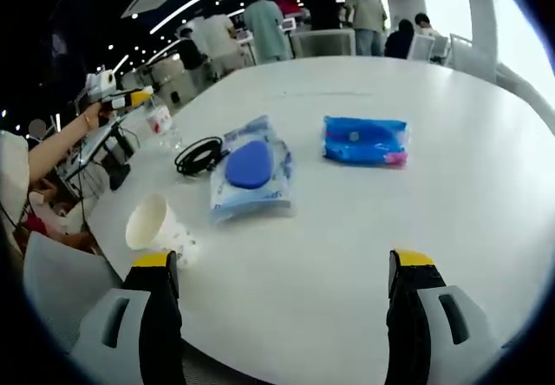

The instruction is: Arrange the tabletop items into an orderly group along one side of the table until the central work area is clear of visible clutter.

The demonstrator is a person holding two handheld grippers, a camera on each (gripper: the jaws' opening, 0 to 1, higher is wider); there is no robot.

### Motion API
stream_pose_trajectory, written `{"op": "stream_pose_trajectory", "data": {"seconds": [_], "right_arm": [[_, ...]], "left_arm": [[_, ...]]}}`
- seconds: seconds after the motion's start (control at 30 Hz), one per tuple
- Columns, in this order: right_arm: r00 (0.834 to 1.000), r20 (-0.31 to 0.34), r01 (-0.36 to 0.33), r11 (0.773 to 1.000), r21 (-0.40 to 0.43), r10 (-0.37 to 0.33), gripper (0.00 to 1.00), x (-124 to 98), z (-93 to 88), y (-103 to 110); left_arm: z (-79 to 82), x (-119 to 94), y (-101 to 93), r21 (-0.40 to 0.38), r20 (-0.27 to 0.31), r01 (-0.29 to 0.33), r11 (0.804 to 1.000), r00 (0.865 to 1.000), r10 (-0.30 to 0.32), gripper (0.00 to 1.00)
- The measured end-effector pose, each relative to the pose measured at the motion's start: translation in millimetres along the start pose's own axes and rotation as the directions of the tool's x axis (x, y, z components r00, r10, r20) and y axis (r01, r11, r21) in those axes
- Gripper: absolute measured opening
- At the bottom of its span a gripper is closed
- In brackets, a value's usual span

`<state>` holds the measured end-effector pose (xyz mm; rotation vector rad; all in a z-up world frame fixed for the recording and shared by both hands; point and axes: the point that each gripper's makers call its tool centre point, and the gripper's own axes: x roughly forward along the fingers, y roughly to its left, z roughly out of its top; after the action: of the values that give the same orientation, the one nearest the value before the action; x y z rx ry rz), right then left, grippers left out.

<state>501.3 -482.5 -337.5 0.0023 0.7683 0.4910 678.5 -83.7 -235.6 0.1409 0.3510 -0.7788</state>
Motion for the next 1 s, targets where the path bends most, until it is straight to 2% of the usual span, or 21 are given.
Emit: {"op": "stream_pose_trajectory", "data": {"seconds": [0.1, 0.37, 0.6, 0.73, 0.83, 1.0], "right_arm": [[1.000, 0.001, 0.004, 1.000, 0.001, -0.004, 0.99, 0, -0.1, -1], [1.000, -0.010, 0.002, 1.000, -0.004, -0.002, 0.99, 1, -2.3, 0], [1.000, -0.017, 0.004, 1.000, -0.003, -0.004, 0.99, 1, -4.0, 0], [1.000, -0.019, 0.005, 1.000, -0.001, -0.005, 0.99, 1, -4.7, 0], [1.000, -0.021, 0.006, 1.000, -0.001, -0.006, 0.99, 1, -5.2, -1], [1.000, -0.021, 0.000, 1.000, -0.002, 0.000, 0.99, 1, -5.6, 0]], "left_arm": [[-3.7, 2, 6.5, 0.018, -0.037, -0.002, 1.000, 0.999, 0.002, 0.19], [-3.1, 0, 20.3, 0.001, -0.015, -0.026, 1.000, 1.000, 0.026, 0.19], [-5.8, 0, 20.9, -0.028, -0.014, -0.025, 0.999, 1.000, 0.025, 0.19], [-7.8, -2, 20.4, -0.053, 0.001, -0.014, 0.998, 1.000, 0.014, 0.19], [-7.8, -2, 15.1, -0.080, 0.015, 0.024, 0.997, 1.000, -0.023, 0.20], [-7.9, -1, 17.8, -0.102, 0.034, 0.037, 0.994, 0.999, -0.034, 0.20]]}}
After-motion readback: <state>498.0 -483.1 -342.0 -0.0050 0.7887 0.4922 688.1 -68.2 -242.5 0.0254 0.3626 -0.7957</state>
